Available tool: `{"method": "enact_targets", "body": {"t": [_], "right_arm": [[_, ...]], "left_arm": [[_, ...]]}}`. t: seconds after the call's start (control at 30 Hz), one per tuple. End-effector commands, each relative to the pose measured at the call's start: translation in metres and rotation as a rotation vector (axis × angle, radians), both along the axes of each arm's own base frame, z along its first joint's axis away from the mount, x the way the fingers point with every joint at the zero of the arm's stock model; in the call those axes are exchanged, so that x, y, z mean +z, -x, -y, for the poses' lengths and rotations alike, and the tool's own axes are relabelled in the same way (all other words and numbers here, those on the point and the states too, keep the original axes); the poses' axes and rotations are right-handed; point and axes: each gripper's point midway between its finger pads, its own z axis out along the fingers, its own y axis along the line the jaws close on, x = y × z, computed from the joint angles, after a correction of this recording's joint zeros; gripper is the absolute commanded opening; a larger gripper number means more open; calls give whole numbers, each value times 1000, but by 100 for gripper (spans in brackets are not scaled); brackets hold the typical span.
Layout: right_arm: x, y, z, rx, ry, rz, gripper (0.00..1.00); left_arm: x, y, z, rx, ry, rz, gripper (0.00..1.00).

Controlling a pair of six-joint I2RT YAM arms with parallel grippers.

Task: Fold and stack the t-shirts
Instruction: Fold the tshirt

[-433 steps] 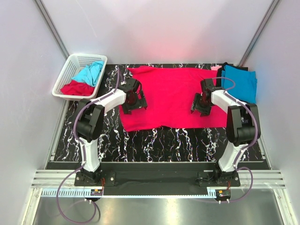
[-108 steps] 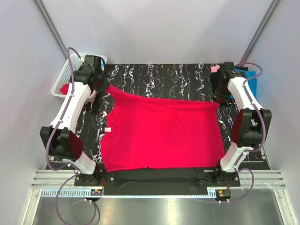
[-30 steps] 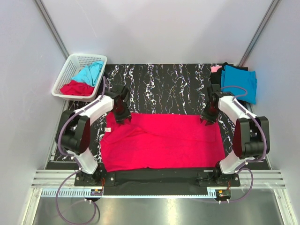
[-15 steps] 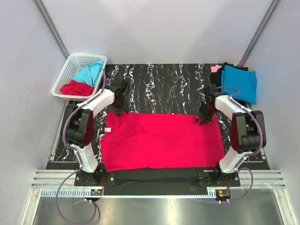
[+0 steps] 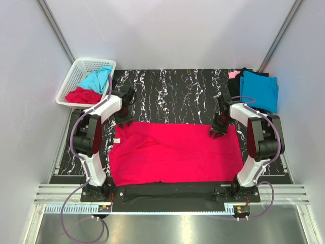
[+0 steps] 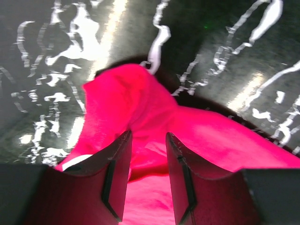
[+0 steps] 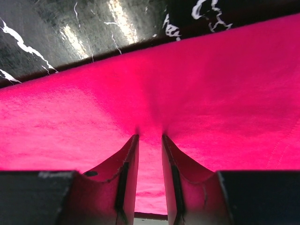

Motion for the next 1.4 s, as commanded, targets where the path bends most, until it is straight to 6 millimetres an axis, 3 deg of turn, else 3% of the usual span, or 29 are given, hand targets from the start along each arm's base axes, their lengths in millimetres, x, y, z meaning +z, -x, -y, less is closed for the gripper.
{"method": "enact_targets", "body": {"t": [0.0,0.2,0.47,0.87,1.13,1.3,1.37], "right_arm": [[0,-8,-9,19,-16,16,32],[-13,1,-8,17,1,-51,31],[-12,5,4,9,70,-85,29],[-31,14,18,-42,165,-190,18],[-23,13,31,-68,240,-187,15],[-14,10,36,-71,266,-157,12],[-5,6,37,-74,269,-118,12]], "left_arm": [[4,4,-29,41,-126,-7,40],[1,7,-43,75,-198,-31,40],[-20,14,-59,93,-291,-140,40],[19,13,-93,181,-438,-98,40],[25,12,-104,218,-411,-101,41],[30,7,-96,223,-324,-84,41],[29,-3,-78,160,-207,-39,41]]}}
